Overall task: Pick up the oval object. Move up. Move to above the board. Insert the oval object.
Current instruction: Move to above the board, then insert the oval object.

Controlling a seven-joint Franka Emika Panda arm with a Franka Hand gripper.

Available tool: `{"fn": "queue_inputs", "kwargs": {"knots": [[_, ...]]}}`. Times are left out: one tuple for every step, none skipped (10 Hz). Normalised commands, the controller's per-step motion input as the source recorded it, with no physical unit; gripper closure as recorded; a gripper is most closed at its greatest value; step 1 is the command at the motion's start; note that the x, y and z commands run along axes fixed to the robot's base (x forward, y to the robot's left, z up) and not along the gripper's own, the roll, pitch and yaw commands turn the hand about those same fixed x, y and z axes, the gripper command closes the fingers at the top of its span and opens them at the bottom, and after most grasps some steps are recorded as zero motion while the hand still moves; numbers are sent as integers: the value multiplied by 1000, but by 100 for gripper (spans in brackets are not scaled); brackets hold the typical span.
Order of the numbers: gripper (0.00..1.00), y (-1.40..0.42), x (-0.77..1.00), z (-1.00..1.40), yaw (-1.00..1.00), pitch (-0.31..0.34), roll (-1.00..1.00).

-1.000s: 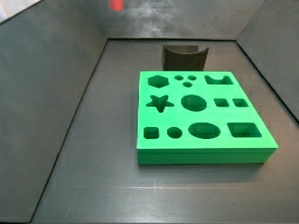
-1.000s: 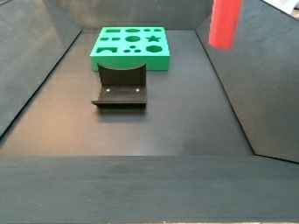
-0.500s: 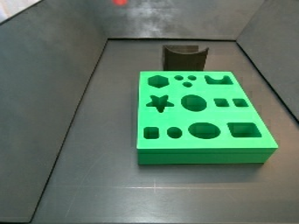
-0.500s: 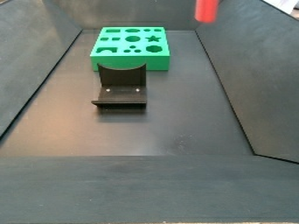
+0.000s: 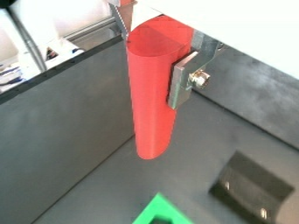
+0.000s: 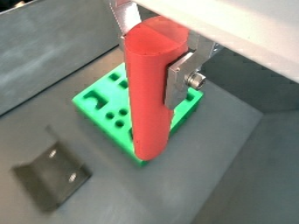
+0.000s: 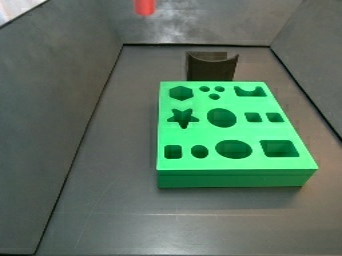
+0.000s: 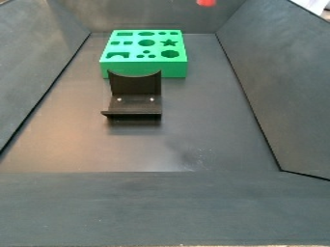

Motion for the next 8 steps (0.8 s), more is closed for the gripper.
{"fn": "queue_inputs", "kwargs": {"knots": [[100, -1000, 331, 96, -2, 87, -15], [100, -1000, 348, 102, 1, 101, 8], [100, -1000, 368, 106, 7, 112, 16], [100, -946, 384, 101, 10, 129, 34], [100, -571, 285, 65, 8, 148, 64], [100, -324, 211, 41, 8, 153, 76], [100, -194, 153, 31, 7, 131, 64], [100, -26, 0, 0, 0, 0, 10]]}}
